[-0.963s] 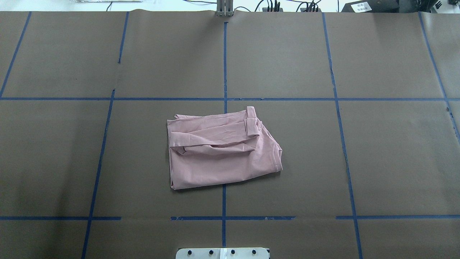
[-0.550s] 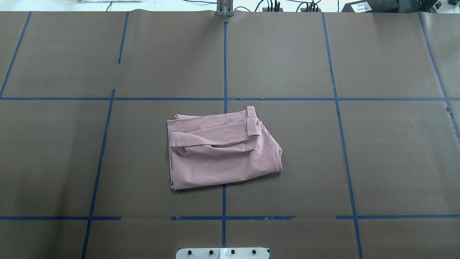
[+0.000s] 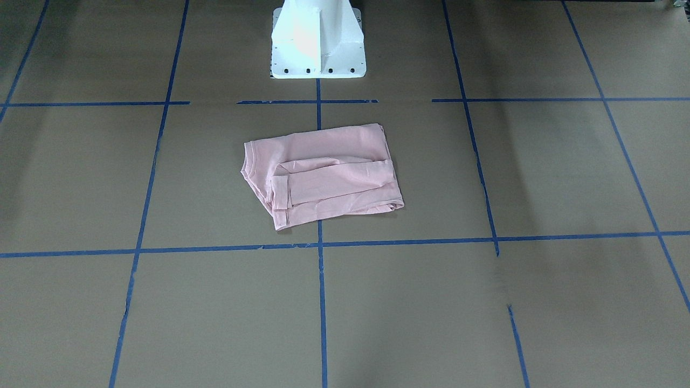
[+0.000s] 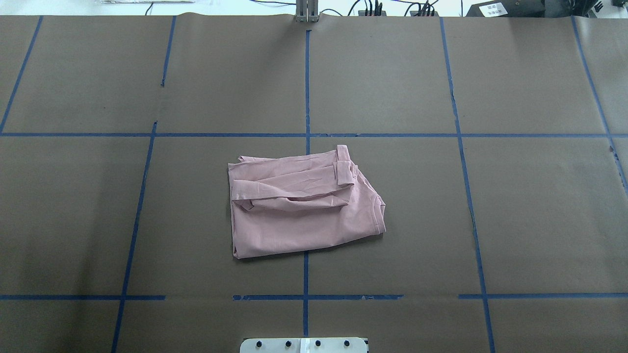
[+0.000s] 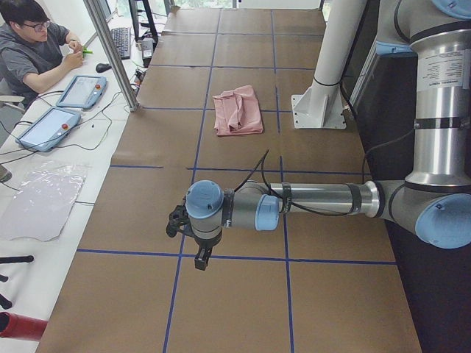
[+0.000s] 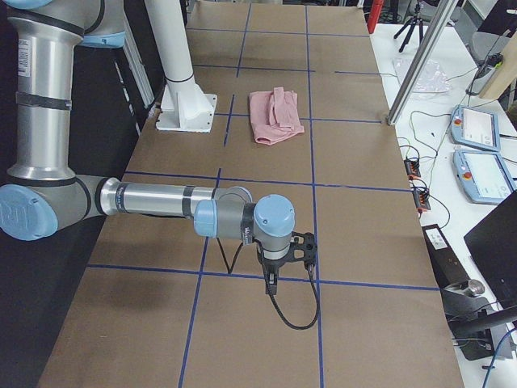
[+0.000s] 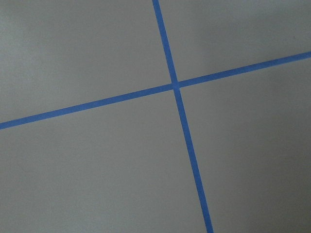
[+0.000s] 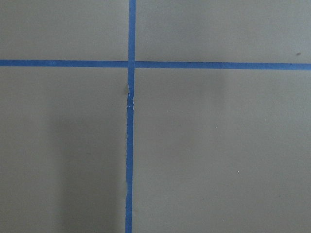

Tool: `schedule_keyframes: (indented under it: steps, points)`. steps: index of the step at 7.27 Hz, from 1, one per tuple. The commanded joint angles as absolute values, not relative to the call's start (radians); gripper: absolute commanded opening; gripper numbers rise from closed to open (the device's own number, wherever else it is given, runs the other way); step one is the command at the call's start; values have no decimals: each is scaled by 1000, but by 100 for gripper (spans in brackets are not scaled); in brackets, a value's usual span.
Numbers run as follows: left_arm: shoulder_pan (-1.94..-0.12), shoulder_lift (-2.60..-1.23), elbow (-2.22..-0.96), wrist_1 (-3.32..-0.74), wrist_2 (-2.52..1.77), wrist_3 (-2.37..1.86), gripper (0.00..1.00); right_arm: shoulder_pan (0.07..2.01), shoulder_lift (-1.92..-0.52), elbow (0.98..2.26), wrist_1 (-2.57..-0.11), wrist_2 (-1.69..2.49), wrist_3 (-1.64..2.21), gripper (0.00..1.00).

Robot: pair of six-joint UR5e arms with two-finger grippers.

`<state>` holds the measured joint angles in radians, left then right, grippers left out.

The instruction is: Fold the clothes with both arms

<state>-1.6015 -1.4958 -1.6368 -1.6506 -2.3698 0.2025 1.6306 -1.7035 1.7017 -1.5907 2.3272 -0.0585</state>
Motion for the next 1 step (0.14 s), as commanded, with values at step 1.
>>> schedule_keyframes:
  steps: [1]
  points:
    - [-1601, -1496, -1637, -1651, -2368, 202, 100, 1631, -1703, 1701, -1591, 2327, -58, 100]
